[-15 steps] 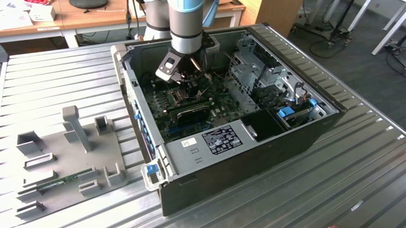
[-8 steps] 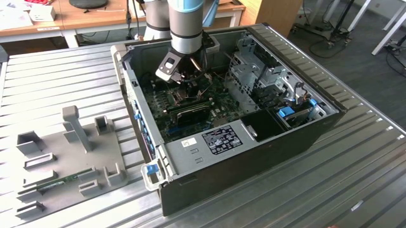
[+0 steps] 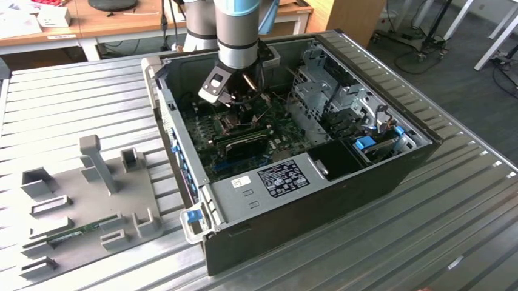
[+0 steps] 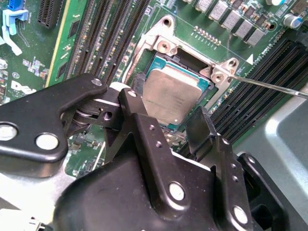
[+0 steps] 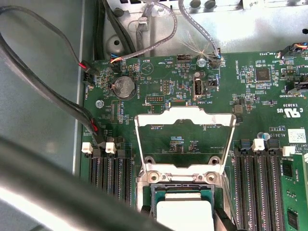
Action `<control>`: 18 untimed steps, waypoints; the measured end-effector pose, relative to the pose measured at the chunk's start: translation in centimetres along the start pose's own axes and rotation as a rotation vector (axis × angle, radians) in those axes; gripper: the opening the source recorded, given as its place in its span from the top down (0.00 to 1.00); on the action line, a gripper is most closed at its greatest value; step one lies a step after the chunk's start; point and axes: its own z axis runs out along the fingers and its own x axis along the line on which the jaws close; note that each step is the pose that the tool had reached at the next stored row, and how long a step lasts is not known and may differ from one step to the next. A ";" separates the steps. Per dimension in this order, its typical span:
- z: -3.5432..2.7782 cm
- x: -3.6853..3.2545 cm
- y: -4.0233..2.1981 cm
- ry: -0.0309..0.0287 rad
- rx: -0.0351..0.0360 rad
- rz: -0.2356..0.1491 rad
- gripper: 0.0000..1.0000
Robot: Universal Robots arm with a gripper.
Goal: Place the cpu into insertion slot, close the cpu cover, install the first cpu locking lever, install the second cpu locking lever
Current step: 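Place the cpu into insertion slot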
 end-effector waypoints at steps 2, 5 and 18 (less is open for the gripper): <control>0.00 0.00 0.00 0.0000 0.0000 0.000 0.39; 0.00 0.00 0.00 -0.0001 0.0000 0.000 0.39; -0.04 0.00 0.00 0.0002 -0.0001 0.000 0.46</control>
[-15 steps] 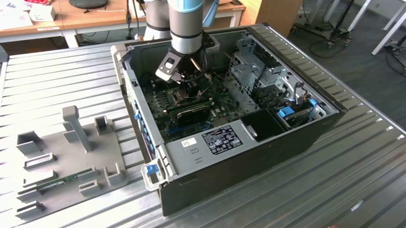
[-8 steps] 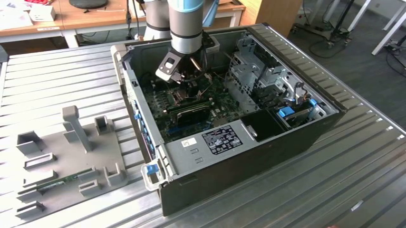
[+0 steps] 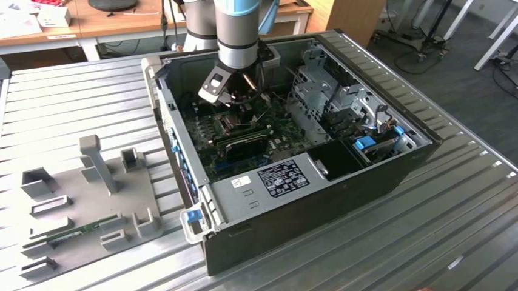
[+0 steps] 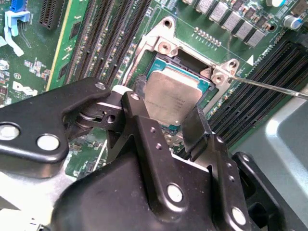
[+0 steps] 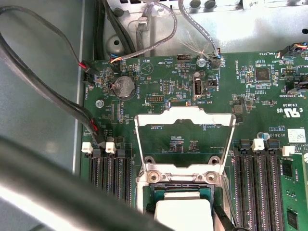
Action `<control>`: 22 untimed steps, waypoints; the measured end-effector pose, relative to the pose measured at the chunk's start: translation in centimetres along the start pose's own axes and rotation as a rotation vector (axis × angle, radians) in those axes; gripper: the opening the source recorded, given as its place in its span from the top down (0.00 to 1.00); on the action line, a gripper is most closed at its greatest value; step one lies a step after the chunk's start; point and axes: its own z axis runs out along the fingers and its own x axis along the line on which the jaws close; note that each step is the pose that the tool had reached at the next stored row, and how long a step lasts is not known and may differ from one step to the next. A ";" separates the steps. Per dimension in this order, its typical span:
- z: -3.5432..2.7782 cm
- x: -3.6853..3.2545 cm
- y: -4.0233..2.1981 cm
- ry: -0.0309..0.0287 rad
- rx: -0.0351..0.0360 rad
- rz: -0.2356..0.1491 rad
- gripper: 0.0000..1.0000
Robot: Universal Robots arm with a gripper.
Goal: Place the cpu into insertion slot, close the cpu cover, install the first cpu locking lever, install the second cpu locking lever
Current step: 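Place the cpu into insertion slot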
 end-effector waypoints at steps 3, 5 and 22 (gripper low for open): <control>-0.21 0.01 0.01 -0.0001 0.0001 0.000 0.46; -0.31 0.01 0.02 -0.0001 0.0001 0.001 0.46; -0.24 0.01 0.11 -0.0036 -0.0014 0.048 0.46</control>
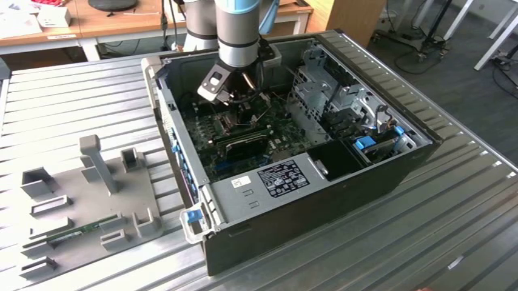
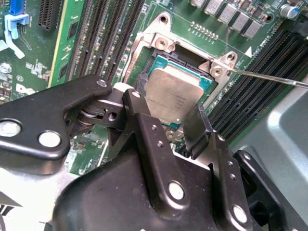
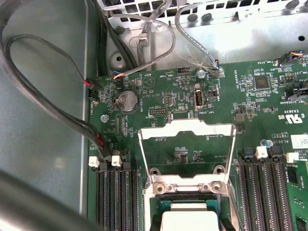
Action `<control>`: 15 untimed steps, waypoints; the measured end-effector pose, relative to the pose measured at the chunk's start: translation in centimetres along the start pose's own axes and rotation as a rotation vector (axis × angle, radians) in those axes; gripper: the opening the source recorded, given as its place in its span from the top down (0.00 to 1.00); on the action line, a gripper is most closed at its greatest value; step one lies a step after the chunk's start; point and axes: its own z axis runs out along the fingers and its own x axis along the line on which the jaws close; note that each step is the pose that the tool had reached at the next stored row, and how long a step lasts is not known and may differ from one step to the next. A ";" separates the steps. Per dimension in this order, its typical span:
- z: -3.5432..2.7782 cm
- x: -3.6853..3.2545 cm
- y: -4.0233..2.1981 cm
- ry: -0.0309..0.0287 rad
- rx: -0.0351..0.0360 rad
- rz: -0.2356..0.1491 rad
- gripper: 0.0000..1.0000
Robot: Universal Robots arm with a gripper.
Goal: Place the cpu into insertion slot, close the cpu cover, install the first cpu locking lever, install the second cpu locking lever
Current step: 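Place the cpu into insertion slot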
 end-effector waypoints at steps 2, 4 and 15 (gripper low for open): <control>0.06 0.00 0.00 0.0002 -0.0001 0.000 0.46; 0.12 -0.01 -0.01 -0.0001 0.0001 0.000 0.46; 0.22 -0.01 -0.01 0.0000 0.0000 0.000 0.46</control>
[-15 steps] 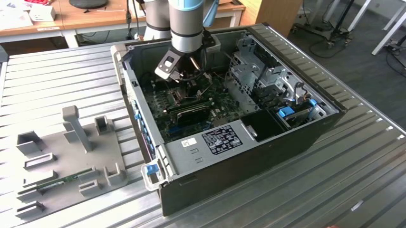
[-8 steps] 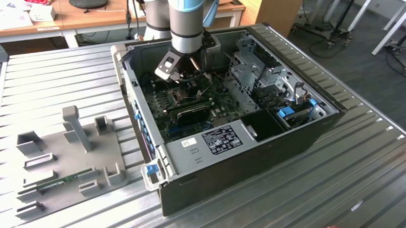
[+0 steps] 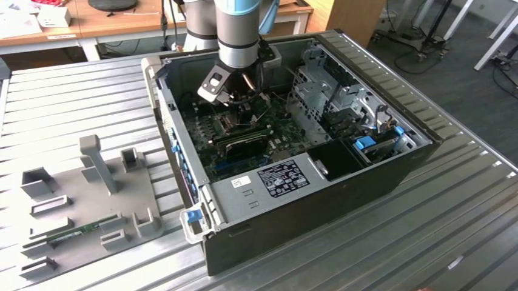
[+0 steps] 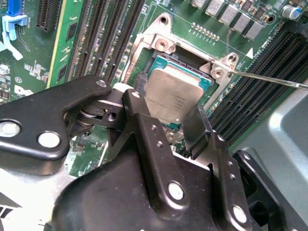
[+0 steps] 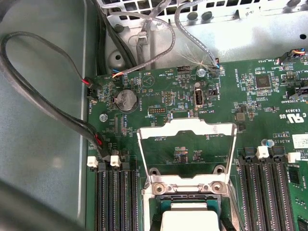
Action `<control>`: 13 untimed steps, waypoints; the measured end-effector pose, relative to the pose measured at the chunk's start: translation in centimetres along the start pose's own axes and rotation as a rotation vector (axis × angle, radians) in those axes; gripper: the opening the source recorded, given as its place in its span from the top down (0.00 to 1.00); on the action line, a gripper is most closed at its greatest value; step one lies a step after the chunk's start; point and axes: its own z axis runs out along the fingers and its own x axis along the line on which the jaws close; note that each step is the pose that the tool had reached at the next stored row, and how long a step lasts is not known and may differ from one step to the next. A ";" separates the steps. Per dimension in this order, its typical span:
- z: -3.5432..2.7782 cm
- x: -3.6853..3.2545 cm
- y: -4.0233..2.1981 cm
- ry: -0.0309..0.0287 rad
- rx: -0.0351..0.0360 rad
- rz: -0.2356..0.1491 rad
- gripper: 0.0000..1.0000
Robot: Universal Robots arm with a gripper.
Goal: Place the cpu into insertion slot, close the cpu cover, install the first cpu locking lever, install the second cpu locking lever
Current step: 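Place the cpu into insertion slot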
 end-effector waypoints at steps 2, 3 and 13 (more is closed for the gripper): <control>0.00 0.00 0.00 -0.0001 0.0000 0.000 0.46; 0.00 0.00 0.00 0.0001 0.0000 0.000 0.46; 0.01 0.00 0.00 0.0000 0.0000 0.000 0.25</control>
